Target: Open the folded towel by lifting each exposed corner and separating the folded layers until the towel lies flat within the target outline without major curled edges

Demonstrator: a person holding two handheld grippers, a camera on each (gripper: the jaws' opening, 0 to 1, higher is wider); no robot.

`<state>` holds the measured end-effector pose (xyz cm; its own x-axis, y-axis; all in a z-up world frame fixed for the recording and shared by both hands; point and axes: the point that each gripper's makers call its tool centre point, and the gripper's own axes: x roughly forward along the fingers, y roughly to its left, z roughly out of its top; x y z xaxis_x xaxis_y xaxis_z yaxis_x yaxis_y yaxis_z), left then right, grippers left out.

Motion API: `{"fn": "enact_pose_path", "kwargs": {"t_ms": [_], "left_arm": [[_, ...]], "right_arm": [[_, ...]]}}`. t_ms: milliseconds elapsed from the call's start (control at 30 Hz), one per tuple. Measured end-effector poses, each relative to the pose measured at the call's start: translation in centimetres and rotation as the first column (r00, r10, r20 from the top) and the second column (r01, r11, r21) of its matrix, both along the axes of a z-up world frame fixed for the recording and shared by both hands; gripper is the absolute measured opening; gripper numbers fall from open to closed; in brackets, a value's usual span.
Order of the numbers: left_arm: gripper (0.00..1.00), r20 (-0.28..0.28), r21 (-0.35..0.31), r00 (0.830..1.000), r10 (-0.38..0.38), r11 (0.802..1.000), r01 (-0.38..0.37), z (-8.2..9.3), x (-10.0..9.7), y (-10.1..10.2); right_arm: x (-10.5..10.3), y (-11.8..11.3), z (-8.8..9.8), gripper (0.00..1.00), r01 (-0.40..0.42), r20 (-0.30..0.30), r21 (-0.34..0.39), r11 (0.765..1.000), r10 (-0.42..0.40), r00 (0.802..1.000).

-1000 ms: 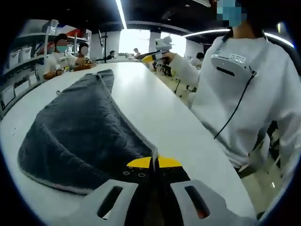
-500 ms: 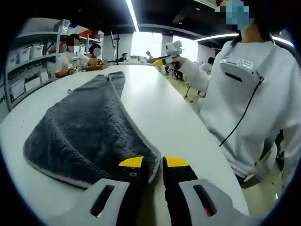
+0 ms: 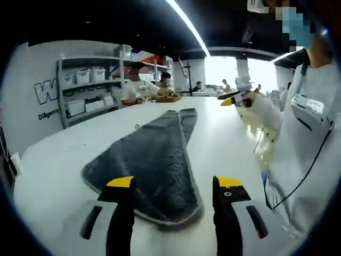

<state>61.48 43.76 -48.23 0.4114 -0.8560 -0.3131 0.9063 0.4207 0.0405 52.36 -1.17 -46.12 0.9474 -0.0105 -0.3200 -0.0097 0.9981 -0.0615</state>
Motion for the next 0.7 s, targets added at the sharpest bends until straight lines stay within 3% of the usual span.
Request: {"fn": "enact_pose_path", "kwargs": {"t_ms": [200,267,400,500,533,700], "left_arm": [[0.75,-0.019,-0.017,0.986,0.168,0.986,-0.168,0.6,0.1,0.2],[0.80,-0.045,-0.008,0.982,0.185,0.983,-0.186,0.3,-0.4,-0.1],[0.92,-0.099,-0.069,0.973,0.208,0.974,-0.215,0.5,-1.1,-1.5],[0.99,-0.101,-0.058,0.964,0.245,0.966,-0.252,0.3,-1.2,-2.0],[1.00,-0.096,-0.047,0.954,0.284,0.956,-0.290,0.2,-1.0,-1.7],[1.00,-0.081,-0.065,0.941,0.329,0.940,-0.335,0.6,-0.9,-1.6]], "right_arm": [[0.3,-0.3,-0.2,0.99,-0.019,-0.008,-0.005,1.000,0.019,1.000],[0.3,-0.6,-0.2,0.99,-0.023,-0.009,-0.003,1.000,0.023,1.000],[0.5,-1.2,-0.2,0.99,-0.044,-0.011,-0.029,0.999,0.044,0.999],[0.6,-1.7,-0.3,0.99,-0.059,-0.014,-0.020,0.998,0.058,0.998],[0.7,-1.8,-0.4,0.99,-0.067,-0.018,-0.019,0.998,0.067,0.998],[1.2,-3.6,-0.3,0.99,-0.078,-0.026,-0.046,0.996,0.077,0.997]]}}
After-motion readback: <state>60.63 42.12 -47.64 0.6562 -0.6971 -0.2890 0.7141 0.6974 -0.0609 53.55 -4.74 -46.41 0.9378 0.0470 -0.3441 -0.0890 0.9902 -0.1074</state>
